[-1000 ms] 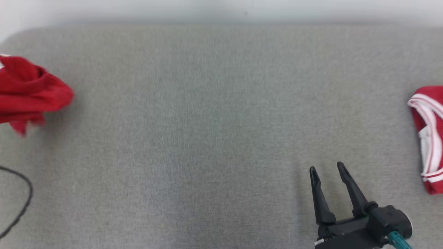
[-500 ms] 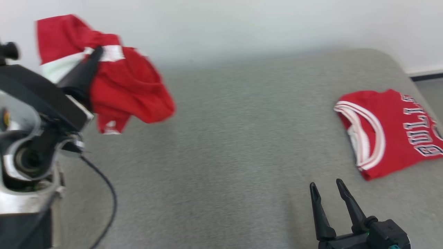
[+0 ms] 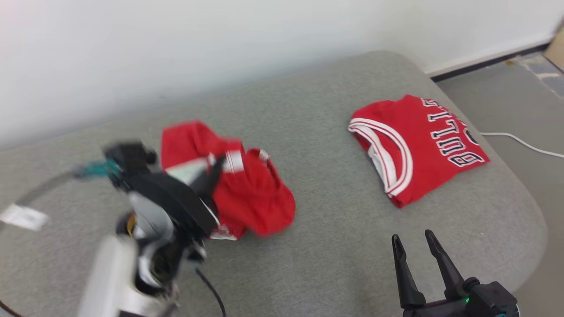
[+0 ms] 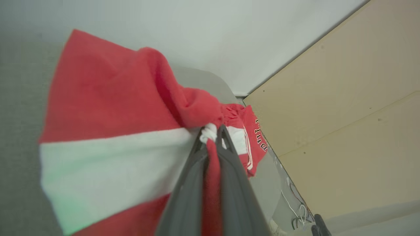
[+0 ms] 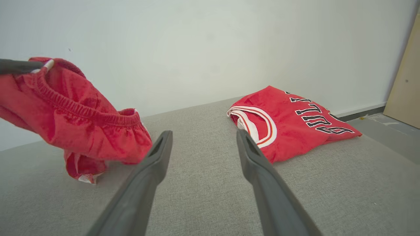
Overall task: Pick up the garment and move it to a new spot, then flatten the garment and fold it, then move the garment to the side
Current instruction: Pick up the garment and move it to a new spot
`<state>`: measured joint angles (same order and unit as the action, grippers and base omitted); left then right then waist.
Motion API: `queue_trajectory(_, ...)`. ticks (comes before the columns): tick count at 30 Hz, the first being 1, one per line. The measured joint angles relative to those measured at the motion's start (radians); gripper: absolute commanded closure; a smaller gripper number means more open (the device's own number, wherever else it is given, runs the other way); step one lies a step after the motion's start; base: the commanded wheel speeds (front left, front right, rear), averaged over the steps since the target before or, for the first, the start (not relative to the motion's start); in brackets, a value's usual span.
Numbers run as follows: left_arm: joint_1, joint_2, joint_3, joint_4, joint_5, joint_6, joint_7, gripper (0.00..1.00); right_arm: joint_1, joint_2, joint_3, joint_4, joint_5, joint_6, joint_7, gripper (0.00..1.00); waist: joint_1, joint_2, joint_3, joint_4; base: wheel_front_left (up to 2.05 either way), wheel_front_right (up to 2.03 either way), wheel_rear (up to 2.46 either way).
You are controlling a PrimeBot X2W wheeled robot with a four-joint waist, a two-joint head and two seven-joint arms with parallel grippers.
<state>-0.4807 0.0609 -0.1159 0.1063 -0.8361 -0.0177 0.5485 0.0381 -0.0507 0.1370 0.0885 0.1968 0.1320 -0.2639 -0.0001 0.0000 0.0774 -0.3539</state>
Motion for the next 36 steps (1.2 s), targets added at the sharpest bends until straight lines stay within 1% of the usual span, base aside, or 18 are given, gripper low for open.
queue_trajectory(4,0.057,-0.007,-0.070,0.151,0.067,-0.003,-0.112,1.00,-0.004,0.000,-0.007,-0.004,0.004,0.000,0.000,0.00,0.0000,0.0000,0.016,-0.028,0.00,0.00,0.00)
queue_trajectory(6,0.062,-0.004,-0.104,0.225,0.140,0.001,-0.176,1.00,-0.004,0.000,-0.016,-0.007,0.004,0.000,0.000,0.00,0.0001,0.0001,0.027,-0.030,0.00,0.00,0.00)
queue_trajectory(9,0.062,-0.005,-0.113,0.323,0.172,0.019,-0.250,1.00,-0.004,0.000,-0.016,-0.004,0.004,0.000,0.000,0.00,0.0001,0.0001,0.036,-0.020,0.00,0.00,0.00)
queue_trajectory(10,0.061,-0.003,-0.122,0.347,0.189,0.019,-0.269,0.85,-0.004,0.000,-0.014,-0.003,0.004,0.000,0.000,0.00,0.0001,0.0001,0.037,-0.014,0.00,0.00,0.00)
queue_trajectory(11,0.061,-0.003,-0.127,0.367,0.201,0.019,-0.295,0.04,-0.004,0.000,-0.013,-0.002,0.004,0.000,0.000,0.00,0.0001,0.0000,0.037,-0.008,0.00,0.00,0.00)
queue_trajectory(12,0.060,-0.005,-0.125,0.378,0.208,0.024,-0.320,0.00,-0.003,0.001,-0.013,-0.001,0.004,0.000,0.000,0.00,0.0001,0.0001,0.036,-0.001,0.00,0.00,0.00)
queue_trajectory(15,0.056,-0.006,-0.118,0.393,0.192,0.018,-0.375,0.00,0.000,0.000,-0.045,-0.003,-0.004,0.000,0.000,0.00,0.0001,0.0000,0.031,0.022,0.00,0.00,0.00)
queue_trajectory(17,0.061,-0.006,-0.117,0.386,0.191,0.018,-0.431,0.00,0.000,0.000,-0.069,-0.007,-0.017,0.000,0.000,0.00,0.0001,0.0001,0.024,0.040,0.00,0.00,0.00)
queue_trajectory(19,0.082,0.013,-0.126,0.363,0.245,0.022,-0.514,0.00,0.002,0.001,-0.095,-0.013,-0.032,0.000,0.000,0.00,0.0001,0.0001,0.016,0.057,0.00,0.00,0.00)
queue_trajectory(26,0.234,0.069,-0.114,0.269,0.336,0.044,-0.757,0.00,0.037,0.001,-0.193,-0.033,-0.090,0.000,0.000,0.00,0.0001,0.0000,-0.016,0.133,0.00,0.00,0.00)
queue_trajectory(28,0.284,0.077,-0.104,0.230,0.355,0.049,-0.792,0.00,0.052,0.000,-0.221,-0.040,-0.100,0.000,0.000,0.00,0.0000,0.0000,-0.025,0.158,0.00,0.00,0.00)
queue_trajectory(30,0.335,0.077,-0.088,0.194,0.376,0.052,-0.805,0.00,0.064,0.000,-0.243,-0.045,-0.107,0.000,0.000,0.00,0.0001,0.0000,-0.033,0.184,0.00,0.00,0.00)
queue_trajectory(32,0.390,0.070,-0.064,0.144,0.392,0.043,-0.808,0.00,0.076,0.000,-0.248,-0.045,-0.129,0.000,0.000,0.00,0.0000,0.0000,-0.042,0.210,0.00,0.00,0.00)
queue_trajectory(36,0.483,0.048,-0.009,0.030,0.473,0.014,-0.811,0.00,0.093,-0.014,-0.229,-0.042,-0.136,0.000,0.003,0.00,0.0000,0.0000,-0.056,0.259,0.00,0.00,0.00)
